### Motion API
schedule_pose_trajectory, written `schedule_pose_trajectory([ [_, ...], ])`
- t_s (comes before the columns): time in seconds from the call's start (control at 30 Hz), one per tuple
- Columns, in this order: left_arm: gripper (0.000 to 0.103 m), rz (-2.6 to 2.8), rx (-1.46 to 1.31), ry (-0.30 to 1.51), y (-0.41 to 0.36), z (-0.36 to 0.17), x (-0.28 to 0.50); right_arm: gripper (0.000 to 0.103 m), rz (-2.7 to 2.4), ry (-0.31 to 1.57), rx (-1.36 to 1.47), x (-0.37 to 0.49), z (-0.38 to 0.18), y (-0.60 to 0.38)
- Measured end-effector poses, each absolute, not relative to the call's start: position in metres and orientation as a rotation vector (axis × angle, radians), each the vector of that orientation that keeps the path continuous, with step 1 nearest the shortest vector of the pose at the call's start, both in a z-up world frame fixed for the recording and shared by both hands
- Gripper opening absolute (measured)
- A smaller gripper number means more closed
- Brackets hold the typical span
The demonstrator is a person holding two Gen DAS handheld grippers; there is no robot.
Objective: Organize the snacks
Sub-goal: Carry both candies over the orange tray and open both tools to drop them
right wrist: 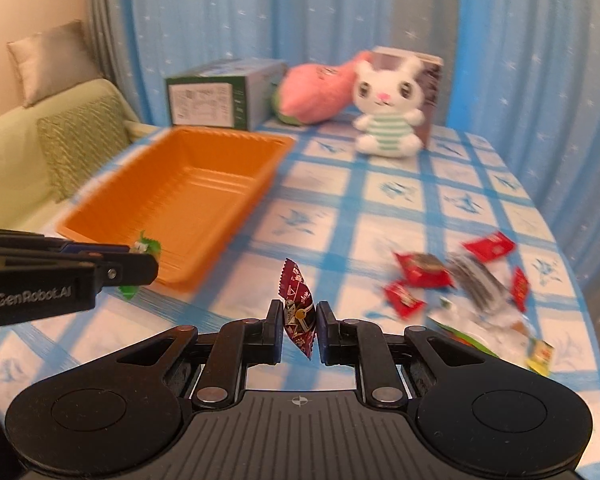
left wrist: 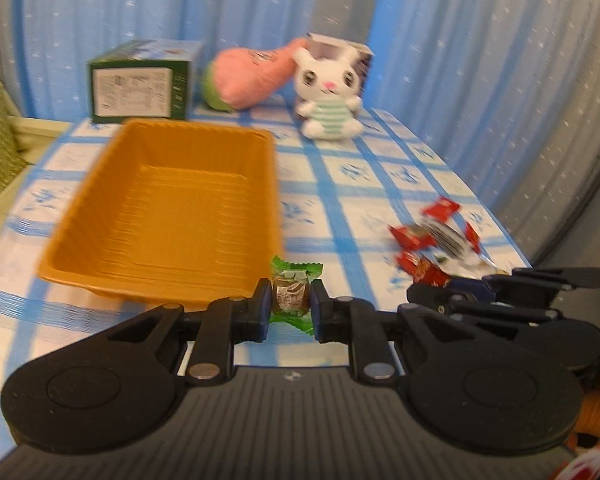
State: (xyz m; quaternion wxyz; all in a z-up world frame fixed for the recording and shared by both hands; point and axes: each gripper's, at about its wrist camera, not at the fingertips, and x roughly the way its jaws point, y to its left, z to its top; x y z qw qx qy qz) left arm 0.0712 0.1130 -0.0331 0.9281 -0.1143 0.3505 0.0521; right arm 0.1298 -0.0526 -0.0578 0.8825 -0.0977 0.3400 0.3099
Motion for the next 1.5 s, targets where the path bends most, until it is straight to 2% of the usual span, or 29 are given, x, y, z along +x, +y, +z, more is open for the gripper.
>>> schedule_pose_trajectory([
  [0.4, 0.018, 0.194, -0.234, 0.702, 0.194, -0.012, 0.086, 0.017, 0.747, 0.726, -0.176, 0.148, -0.044, 0.021],
  [0.8, 0.019, 0.195, -0.237, 0.753, 0.231, -0.040, 0.112, 0.017, 0.777, 0.775, -0.158, 0.175, -0.052, 0.059],
  [0.83, 0.022, 0.197, -0.243, 0.756, 0.234, -0.043, 0.114, 0.017, 0.776, 0.781, -0.153, 0.177, -0.054, 0.060],
  [0.87, 0.035, 0.207, -0.245, 0.761, 0.236, -0.045, 0.115, 0.017, 0.774, 0.785, -0.149, 0.177, -0.055, 0.061],
  [0.9, 0.038, 0.216, -0.245, 0.760, 0.238, -0.046, 0.114, 0.017, 0.773, 0.790, -0.146, 0.178, -0.057, 0.061],
  [1.07, 0.039, 0.249, -0.243, 0.746, 0.246, -0.043, 0.099, 0.017, 0.773, 0.807, -0.128, 0.180, -0.060, 0.058],
  [1.43, 0.047, 0.325, -0.285, 0.712, 0.257, -0.031, 0.065, 0.018, 0.814, 0.796, -0.072, 0.185, -0.054, 0.069],
  [1.47, 0.049, 0.327, -0.288, 0.709, 0.258, -0.029, 0.063, 0.020, 0.812, 0.795, -0.072, 0.185, -0.053, 0.070],
  [1.5, 0.052, 0.329, -0.292, 0.705, 0.258, -0.028, 0.060, 0.032, 0.808, 0.796, -0.068, 0.186, -0.053, 0.069],
])
